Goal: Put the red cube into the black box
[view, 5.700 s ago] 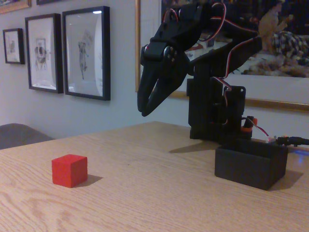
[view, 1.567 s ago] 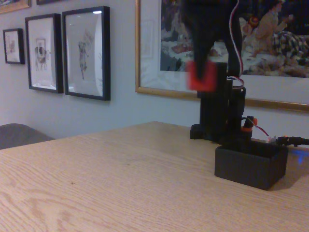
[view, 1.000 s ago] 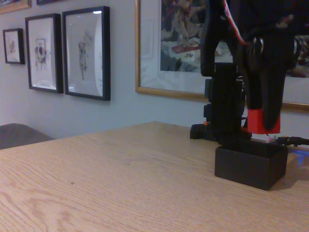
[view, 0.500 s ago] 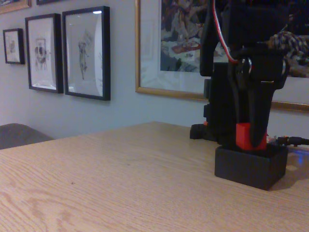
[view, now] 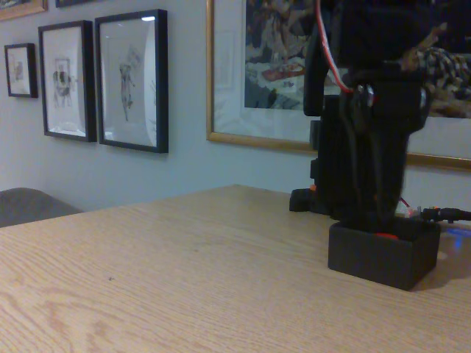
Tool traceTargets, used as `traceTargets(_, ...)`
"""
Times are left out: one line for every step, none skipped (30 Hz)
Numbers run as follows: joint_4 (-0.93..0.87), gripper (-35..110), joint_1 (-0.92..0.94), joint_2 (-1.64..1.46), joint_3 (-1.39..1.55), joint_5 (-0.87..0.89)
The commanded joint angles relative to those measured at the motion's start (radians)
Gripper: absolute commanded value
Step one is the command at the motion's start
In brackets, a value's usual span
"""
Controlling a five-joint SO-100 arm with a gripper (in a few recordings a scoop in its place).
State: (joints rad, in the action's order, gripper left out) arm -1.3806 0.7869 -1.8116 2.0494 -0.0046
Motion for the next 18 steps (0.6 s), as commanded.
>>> traceTargets(-0.017,23,-0.083,-0.101,-0.049,0.031)
traceTargets(-0.014,22,-0.121,-0.115,-0.057,0.037)
traceTargets(-0.005,21,-0.166,-0.129,-0.061,0.043)
traceTargets(0.006,20,-0.216,-0.144,-0.063,0.046)
traceTargets(0.023,18,-0.265,-0.161,-0.058,0.057)
traceTargets(0.044,17,-0.316,-0.179,-0.046,0.066)
traceTargets(0.066,16,-0.365,-0.201,-0.031,0.074)
traceTargets(0.081,15,-0.413,-0.221,-0.018,0.078)
traceTargets(0.087,15,-0.457,-0.235,-0.006,0.081)
traceTargets(0.095,15,-0.502,-0.249,0.008,0.086)
traceTargets(0.106,16,-0.543,-0.261,0.028,0.095)
traceTargets(0.117,15,-0.584,-0.273,0.052,0.103)
traceTargets(0.14,14,-0.626,-0.291,0.087,0.109)
traceTargets(0.176,13,-0.666,-0.322,0.133,0.109)
traceTargets(0.216,12,-0.703,-0.357,0.187,0.107)
traceTargets(0.249,12,-0.735,-0.393,0.236,0.107)
traceTargets(0.278,12,-0.764,-0.43,0.282,0.107)
traceTargets(0.298,12,-0.788,-0.46,0.321,0.107)
